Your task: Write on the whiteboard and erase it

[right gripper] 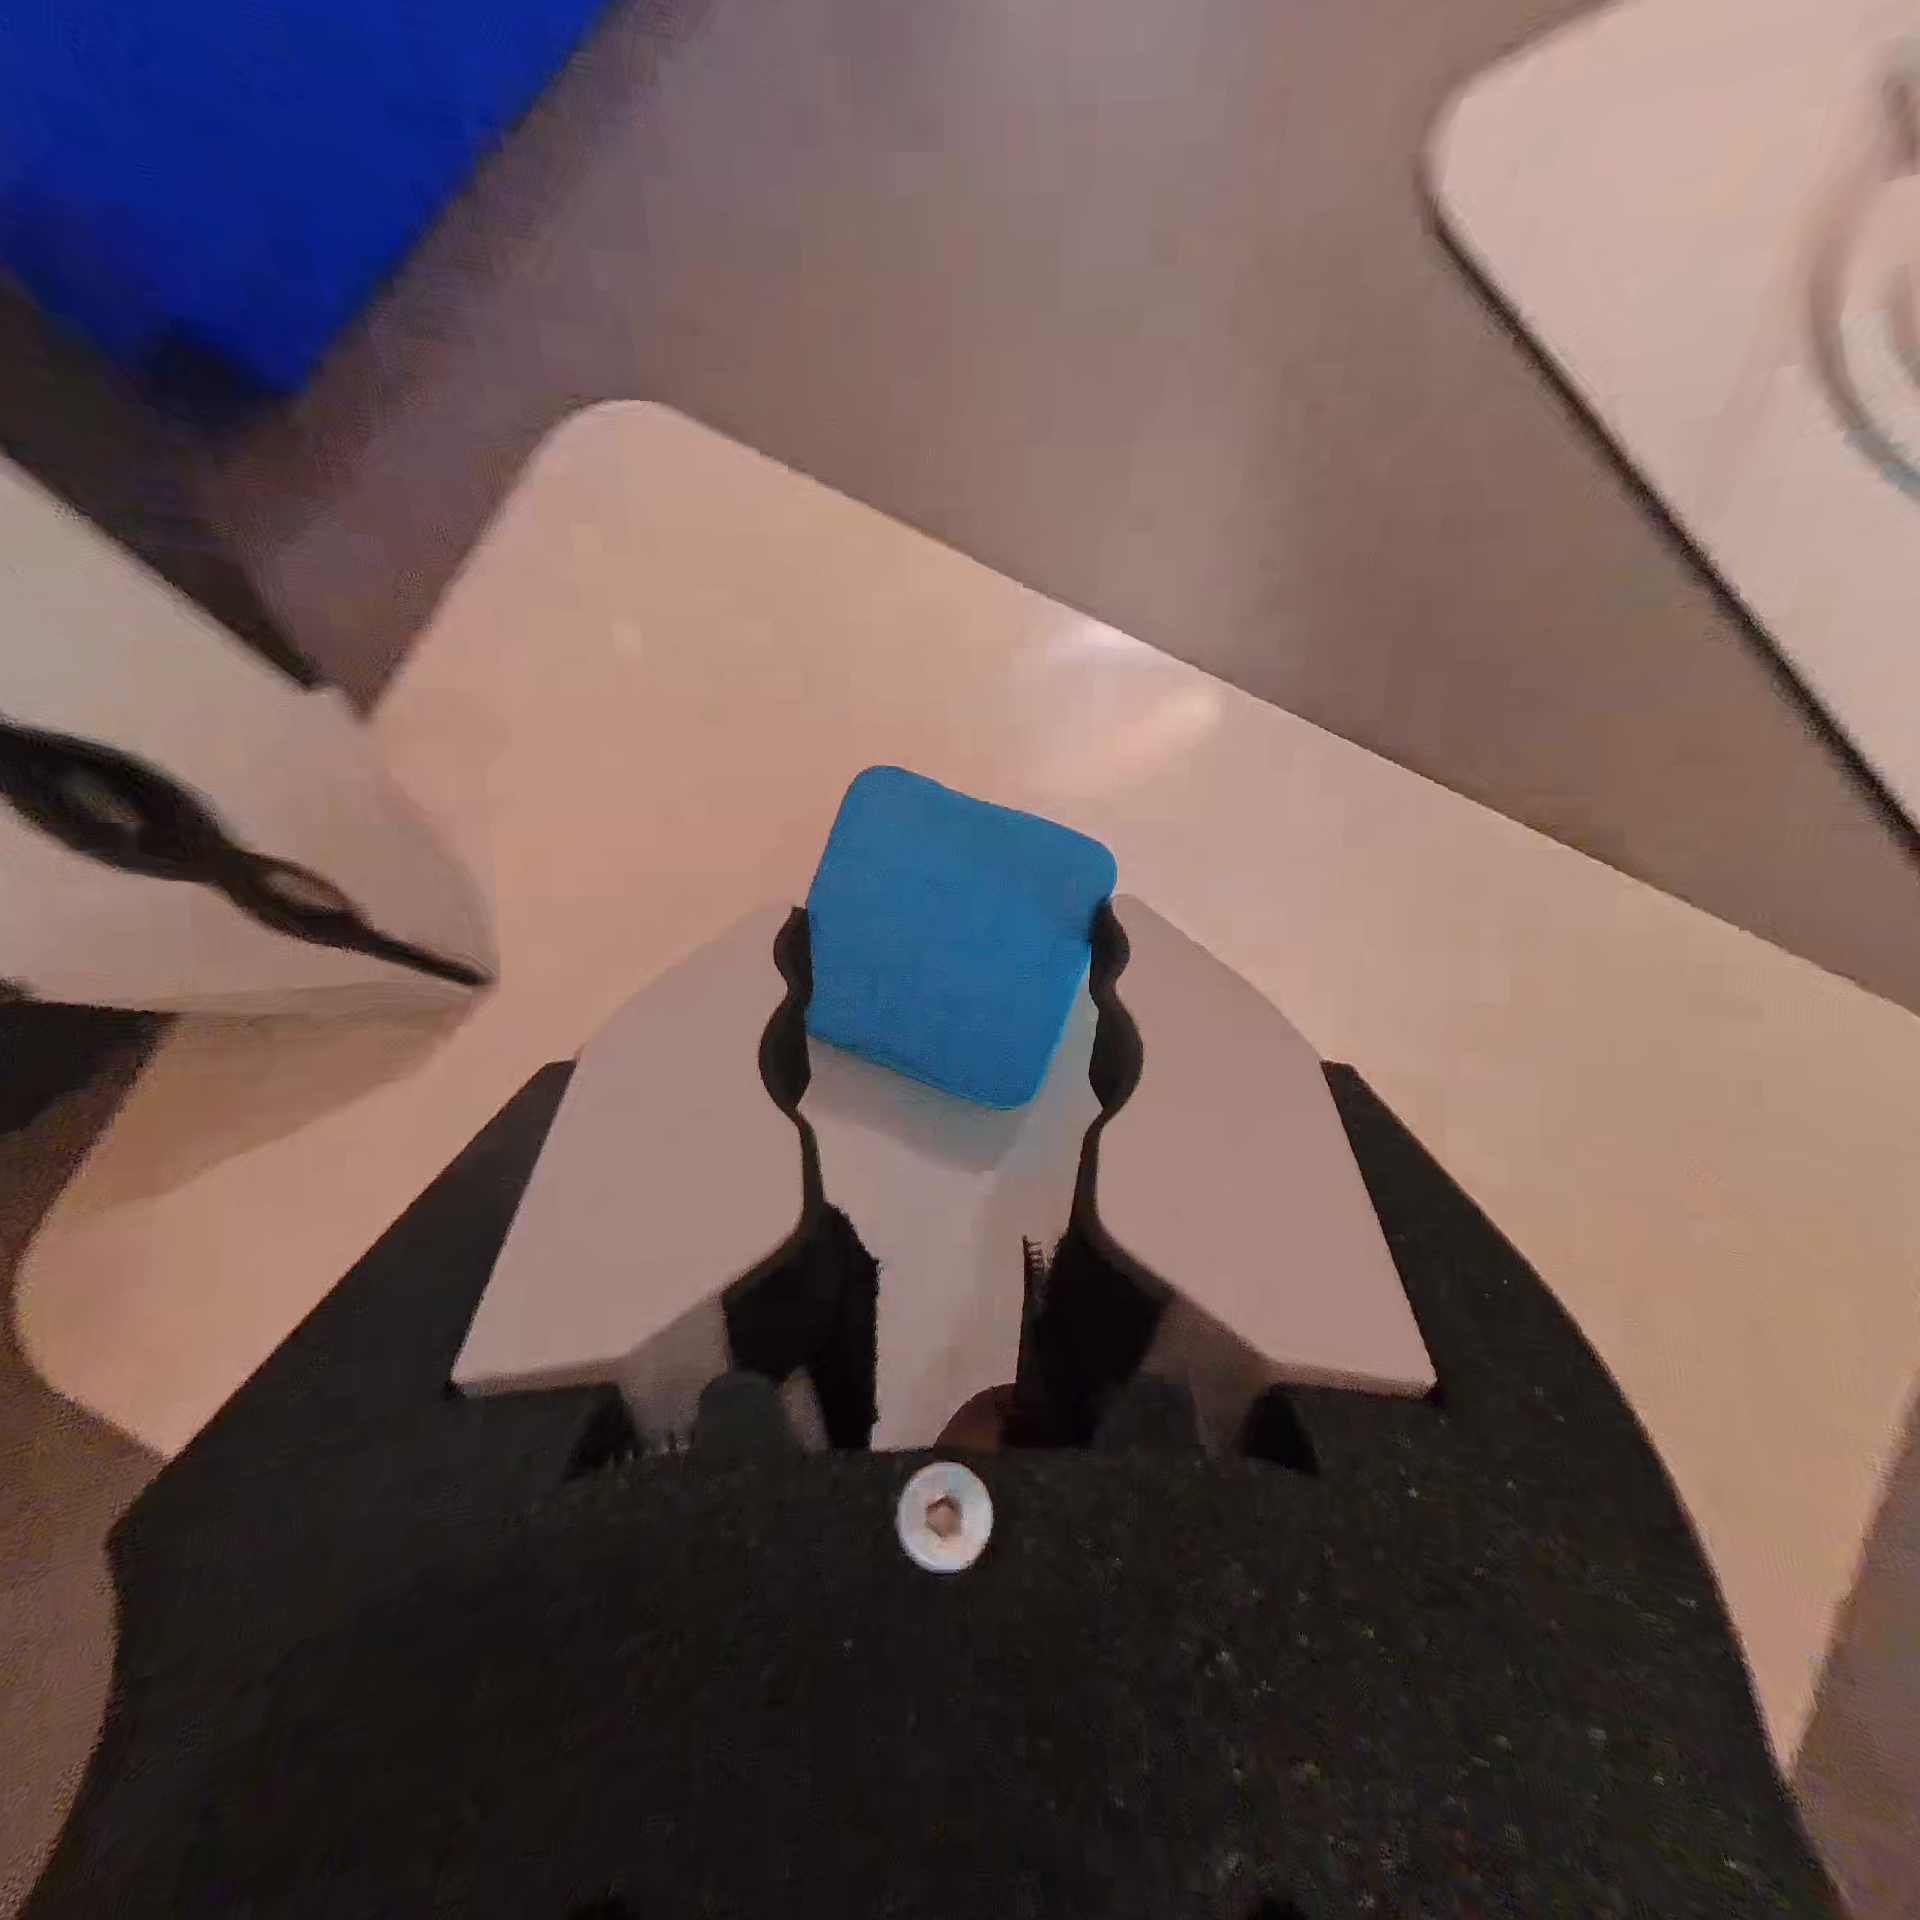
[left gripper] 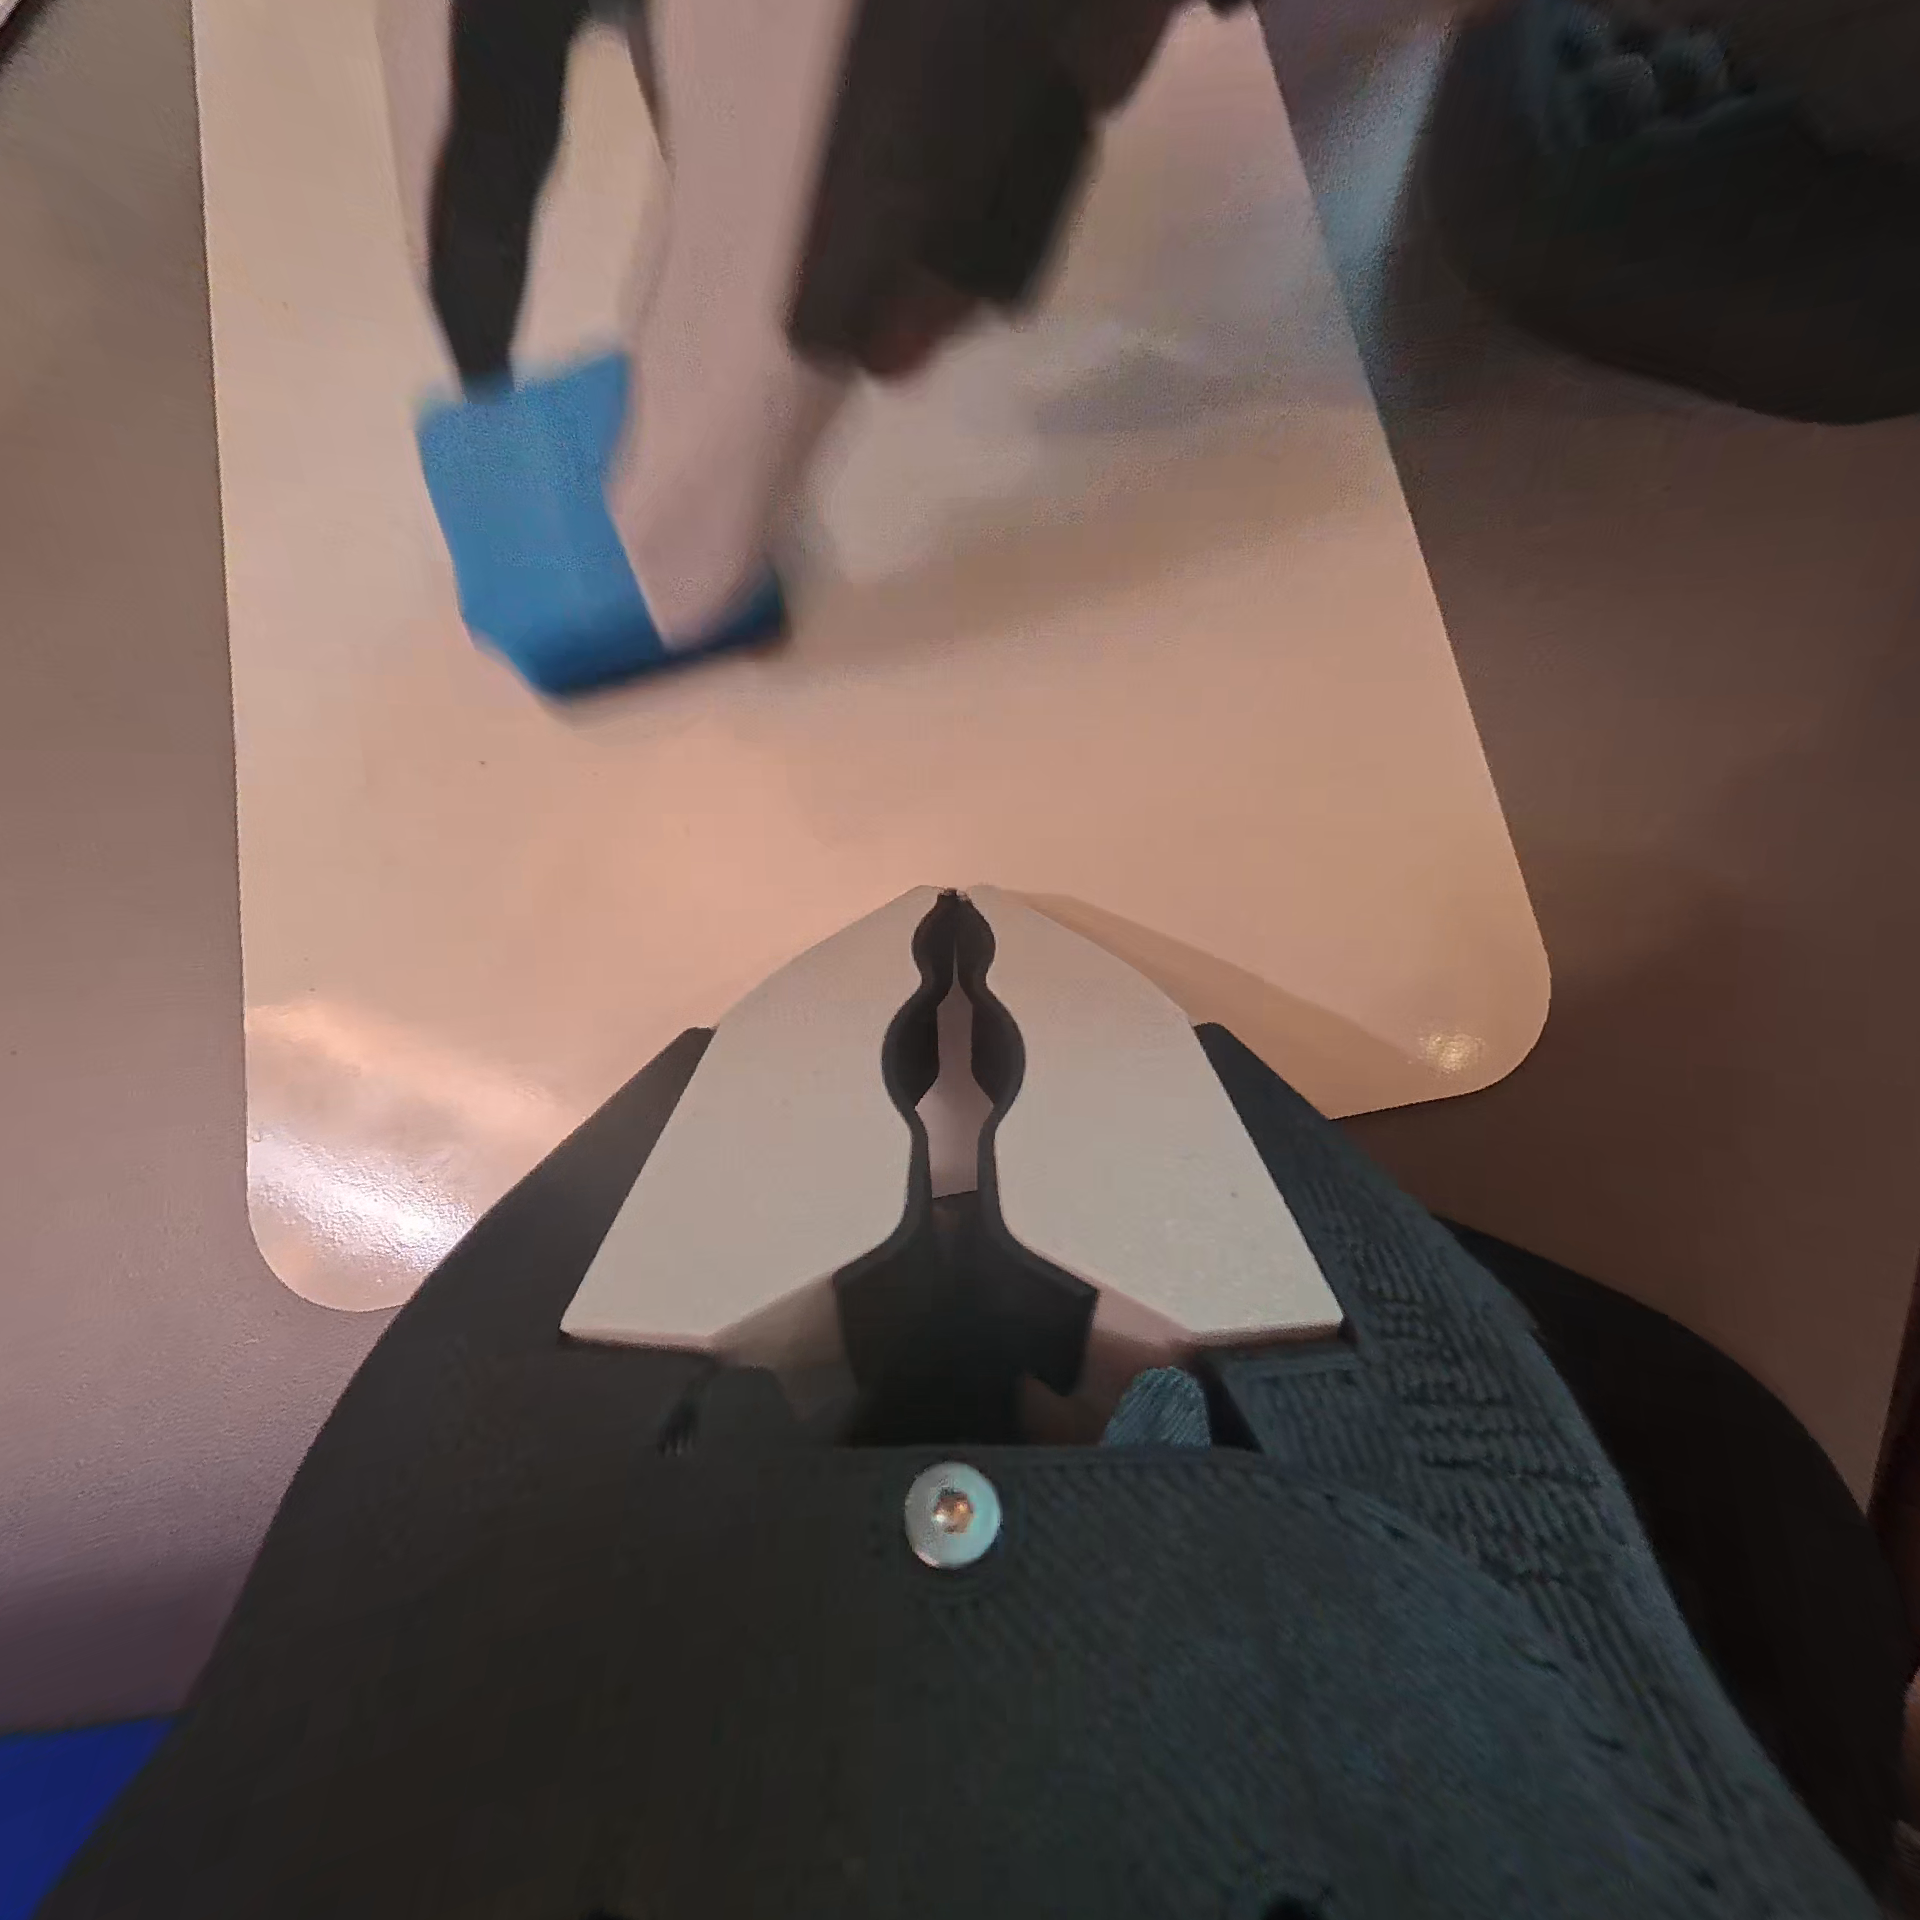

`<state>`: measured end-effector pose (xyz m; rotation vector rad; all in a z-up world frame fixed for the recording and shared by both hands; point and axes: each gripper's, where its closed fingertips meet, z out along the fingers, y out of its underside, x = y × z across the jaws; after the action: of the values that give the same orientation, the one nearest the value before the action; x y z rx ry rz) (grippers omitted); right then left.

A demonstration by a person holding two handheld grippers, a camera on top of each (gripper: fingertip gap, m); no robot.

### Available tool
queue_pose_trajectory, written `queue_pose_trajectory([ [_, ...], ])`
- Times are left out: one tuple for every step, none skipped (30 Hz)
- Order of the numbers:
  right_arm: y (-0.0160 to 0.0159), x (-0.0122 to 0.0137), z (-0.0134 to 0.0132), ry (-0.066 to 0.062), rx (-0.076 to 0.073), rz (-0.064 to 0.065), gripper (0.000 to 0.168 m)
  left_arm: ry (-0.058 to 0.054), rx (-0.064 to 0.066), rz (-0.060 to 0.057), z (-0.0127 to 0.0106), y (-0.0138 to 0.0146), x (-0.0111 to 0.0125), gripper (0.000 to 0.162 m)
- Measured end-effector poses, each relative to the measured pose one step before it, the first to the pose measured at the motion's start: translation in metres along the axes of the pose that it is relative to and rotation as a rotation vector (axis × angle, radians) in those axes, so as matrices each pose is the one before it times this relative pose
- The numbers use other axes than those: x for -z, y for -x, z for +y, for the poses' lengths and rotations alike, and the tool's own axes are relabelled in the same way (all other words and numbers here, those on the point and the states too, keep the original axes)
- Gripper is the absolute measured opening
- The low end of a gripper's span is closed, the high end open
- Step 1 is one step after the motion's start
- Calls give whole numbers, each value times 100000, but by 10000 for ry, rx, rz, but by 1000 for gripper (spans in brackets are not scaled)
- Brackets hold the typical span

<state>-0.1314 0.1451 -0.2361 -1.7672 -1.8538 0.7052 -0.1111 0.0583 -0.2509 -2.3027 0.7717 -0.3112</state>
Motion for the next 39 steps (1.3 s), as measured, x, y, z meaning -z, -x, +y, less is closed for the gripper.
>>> queue_pose_trajectory([
  [1120, -164, -210, 93, 580, -73, 52, 0, -42, -41, 3, 6, 2, 1],
  [-381, 191, 209, 73, 26, -10, 52, -7, -8, -19, -7, 2, -3, 1],
  [-1572, 436, 622, 19, -569, 65, 52, -10, 3, -5, -7, -2, -2, 1],
  [-3233, 855, 1038, 96, -650, 796, 52, -6, 12, -3, 13, 5, 2, 1],
  [-3684, 1003, 1320, 148, -833, 841, 52, -12, 30, -31, 2, 50, 8, 1],
  [-3577, 923, 1357, 148, -1051, 744, 52, -10, 32, -29, -1, 53, 4, 1],
  [-2868, 773, 1109, 124, -852, 605, 52, 2, -1, -24, 4, 18, 2, 1],
  [-1452, 588, 799, 102, -470, 297, 52, 4, -23, -34, -7, 22, -8, 1],
  [-161, 433, 555, 52, -75, 205, 52, 6, -17, -35, -10, 26, -11, 1],
  [793, 321, 342, -4, 224, 186, 52, 0, 11, -1, 9, 10, 8, 0],
  [2250, 285, 198, -49, 373, -402, 52, -11, 24, 20, 2, 3, 7, 0],
  [3067, 122, -32, -136, 457, -661, 52, 1, 12, 10, -2, 6, -2, 0],
  [3083, -82, -216, -226, 708, -529, 52, 5, -21, -18, 1, -6, -1, 0],
  [2733, -130, -280, -192, 727, -559, 52, -2, -43, -41, 6, 0, 8, 0],
  [1392, -22, -110, -32, 439, -332, 52, 1, -49, -44, -1, 6, 1, 0],
  [-180, 113, 117, 46, 78, -98, 52, 3, -28, -24, 4, 2, 3, 0],
  [-1291, 154, 260, 34, -335, 26, 52, 6, -8, -5, -1, -4, -4, 0],
  [-2912, 324, 398, 121, -510, 804, 52, 2, -5, 7, 7, -3, 19, 0],
  [-3010, 142, 291, 138, -592, 772, 52, -5, 8, 7, 17, -19, 4, 0],
  [-1932, -177, -3, 110, -659, 268, 52, 3, -10, -6, -7, 8, 6, 0],
  [-482, -319, -343, 75, -311, -87, 52, 8, -9, -2, 6, 1, 2, 1],
  [427, -361, -517, 46, 253, 74, 52, -6, 19, 21, 4, -2, 5, 0],
  [1518, -424, -732, -39, 539, -93, 52, -6, 38, 37, -4, -4, -2, 0],
  [2672, -572, -970, -150, 509, -572, 52, 2, 28, 33, -3, -7, -5, 0],
  [2925, -771, -1164, -250, 463, -617, 52, 3, 14, 26, 0, -1, -2, 0],
  [2751, -857, -1183, -245, 534, -494, 52, -2, 6, 31, 0, -23, 1, 0],
  [2706, -809, -1035, -146, 486, -571, 52, -5, 7, 5, 1, -12, -11, 0],
  [2473, -689, -817, -52, 449, -550, 52, -5, -19, -21, 2, 7, 5, 0],
  [1919, -467, -518, 18, 431, -368, 52, 3, -34, -29, 11, -9, 9, 0],
  [1041, -122, -136, 85, 292, -97, 52, 16, -30, 40, 45, -98, 21, 0],
  [97, 266, 274, 111, 135, 90, 52, -43, -60, 170, 11, -279, 46, 0],
  [-81, 473, 601, 43, -34, -227, 52, -18, 14, -77, 0, 86, -5, 0],
  [-855, 749, 904, 59, -192, 39, 52, 24, -7, -50, -2, 72, 0, 0],
  [-1850, 1007, 1231, 129, -399, 506, 52, 7, -4, 0, -1, 1, -4, 0],
  [-2244, 1086, 1405, 112, -569, 598, 52, -6, 0, -5, 3, -5, 6, 0],
  [-2292, 1048, 1437, 61, -674, 554, 52, -1, -27, -31, 4, 3, 5, 0],
  [-2043, 954, 1306, 44, -639, 487, 52, 6, -44, -42, -1, 6, -2, 0],
  [-1310, 748, 1016, 18, -484, 316, 52, 9, -33, -36, -4, 11, -6, 0],
  [-315, 482, 617, -50, -213, 165, 52, 8, -4, -19, 5, 19, 2, 0],
])
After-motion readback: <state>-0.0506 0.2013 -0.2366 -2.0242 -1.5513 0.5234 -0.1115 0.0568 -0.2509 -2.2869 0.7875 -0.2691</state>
